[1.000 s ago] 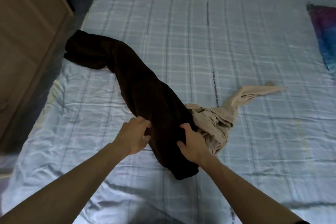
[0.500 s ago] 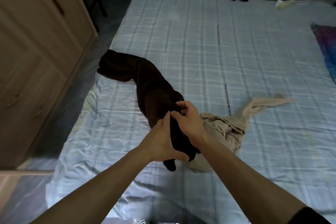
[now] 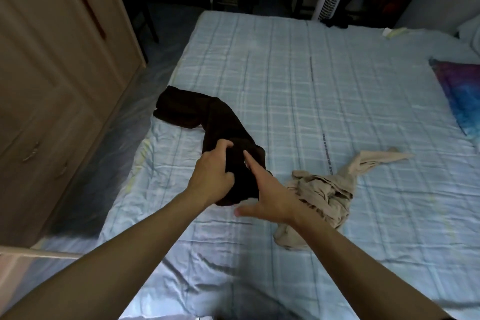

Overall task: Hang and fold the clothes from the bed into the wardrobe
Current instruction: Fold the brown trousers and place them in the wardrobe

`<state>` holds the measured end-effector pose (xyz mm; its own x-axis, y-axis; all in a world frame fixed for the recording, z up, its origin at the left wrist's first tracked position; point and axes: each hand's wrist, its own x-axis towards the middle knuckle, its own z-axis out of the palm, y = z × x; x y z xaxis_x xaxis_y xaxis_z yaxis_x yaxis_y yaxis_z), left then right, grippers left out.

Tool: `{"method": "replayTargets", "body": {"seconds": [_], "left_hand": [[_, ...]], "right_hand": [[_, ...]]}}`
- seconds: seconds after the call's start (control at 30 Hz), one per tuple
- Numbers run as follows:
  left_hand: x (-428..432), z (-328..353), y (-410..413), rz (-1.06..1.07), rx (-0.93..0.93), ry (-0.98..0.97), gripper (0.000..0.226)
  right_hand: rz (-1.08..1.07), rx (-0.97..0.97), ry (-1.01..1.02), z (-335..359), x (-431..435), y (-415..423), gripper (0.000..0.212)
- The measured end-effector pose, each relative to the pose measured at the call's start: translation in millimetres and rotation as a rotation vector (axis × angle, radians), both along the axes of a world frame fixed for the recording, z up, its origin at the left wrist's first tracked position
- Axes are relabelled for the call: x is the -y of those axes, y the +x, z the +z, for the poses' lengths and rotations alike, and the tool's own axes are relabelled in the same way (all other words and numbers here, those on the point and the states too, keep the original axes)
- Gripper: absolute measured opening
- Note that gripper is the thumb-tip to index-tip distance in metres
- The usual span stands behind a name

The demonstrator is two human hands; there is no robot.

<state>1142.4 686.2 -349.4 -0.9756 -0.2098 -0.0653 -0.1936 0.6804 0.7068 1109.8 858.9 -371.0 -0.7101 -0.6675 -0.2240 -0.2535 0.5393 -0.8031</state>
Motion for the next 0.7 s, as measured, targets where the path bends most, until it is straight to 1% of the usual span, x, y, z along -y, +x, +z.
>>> {"method": "replayTargets", "body": {"seconds": [0.03, 0.07, 0.1, 0.13, 0.2, 0.23, 0.3, 0.43, 0.57, 0.63, 0.7], "left_hand": [[2, 5, -2, -0.003, -0.002, 0.006, 0.066], [4, 9, -3, -0.007, -0.008, 0.01, 0.065], [5, 13, -4, -0.013, -0.016, 0.009, 0.064], [7, 18, -4, -0.024, -0.023, 0.003, 0.063], [14, 29, -4, -0.046, -0.034, -0.015, 0.061], [18, 36, -3, -0.055, -0.035, -0.019, 0.061], [28, 50, -4, -0.072, -0.033, -0.026, 0.061], [39, 83, -7, -0.098, -0.067, -0.059, 0.058], [49, 118, -10, -0.085, -0.11, -0.1, 0.053], [54, 135, -9, -0.101, -0.116, -0.115, 0.05], [58, 152, -8, -0.13, -0.104, -0.164, 0.052]], "right_hand": [[-0.012, -0.093, 0.067, 0, 2, 3, 0.12], [-0.064, -0.182, 0.103, 0, 6, 5, 0.111], [-0.136, -0.257, 0.115, 0, 8, 5, 0.096], [-0.2, -0.32, 0.124, 0, 10, 4, 0.077], [-0.254, -0.403, 0.198, 4, 10, -1, 0.039], [-0.255, -0.417, 0.233, 6, 8, -3, 0.03], [-0.253, -0.396, 0.25, 11, 6, -5, 0.027], [-0.269, -0.4, 0.123, 25, 14, -3, 0.027], [-0.312, -0.45, 0.035, 45, 25, 2, 0.033], [-0.316, -0.452, 0.049, 55, 25, 4, 0.032], [-0.314, -0.45, 0.12, 68, 23, 3, 0.026]]}}
